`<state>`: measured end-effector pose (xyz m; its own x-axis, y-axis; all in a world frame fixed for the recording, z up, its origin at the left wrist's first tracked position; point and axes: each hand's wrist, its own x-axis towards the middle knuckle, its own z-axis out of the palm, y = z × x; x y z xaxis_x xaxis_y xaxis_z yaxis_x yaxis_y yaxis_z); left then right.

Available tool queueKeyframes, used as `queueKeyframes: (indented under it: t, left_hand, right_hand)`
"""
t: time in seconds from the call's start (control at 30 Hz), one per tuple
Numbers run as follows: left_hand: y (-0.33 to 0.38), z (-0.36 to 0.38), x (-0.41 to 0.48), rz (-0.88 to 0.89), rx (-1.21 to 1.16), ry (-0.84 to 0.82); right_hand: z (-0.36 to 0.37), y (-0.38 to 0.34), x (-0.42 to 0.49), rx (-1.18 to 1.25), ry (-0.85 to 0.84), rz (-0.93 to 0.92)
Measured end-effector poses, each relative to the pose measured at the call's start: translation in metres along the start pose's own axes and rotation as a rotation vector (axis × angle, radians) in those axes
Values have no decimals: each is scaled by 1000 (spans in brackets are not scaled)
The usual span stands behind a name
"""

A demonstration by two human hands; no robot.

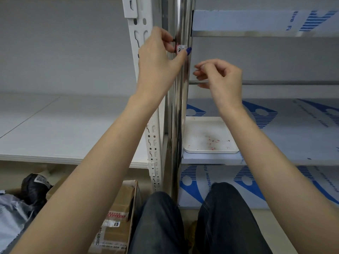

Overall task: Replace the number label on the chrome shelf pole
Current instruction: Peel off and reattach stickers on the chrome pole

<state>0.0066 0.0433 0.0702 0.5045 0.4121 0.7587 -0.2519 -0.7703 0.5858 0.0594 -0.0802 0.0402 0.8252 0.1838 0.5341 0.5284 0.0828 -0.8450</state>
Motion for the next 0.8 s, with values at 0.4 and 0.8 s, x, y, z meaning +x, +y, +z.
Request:
queueKeyframes:
  t: [0.4,0.8]
  left_hand:
    - [-6,-3,2,-112,-35,-153]
    - [-21,7,-9,-177,-37,-327]
  right_hand:
    - [-2,-4,3,-62,-19,-158]
    - [21,2,23,-306,96,-477]
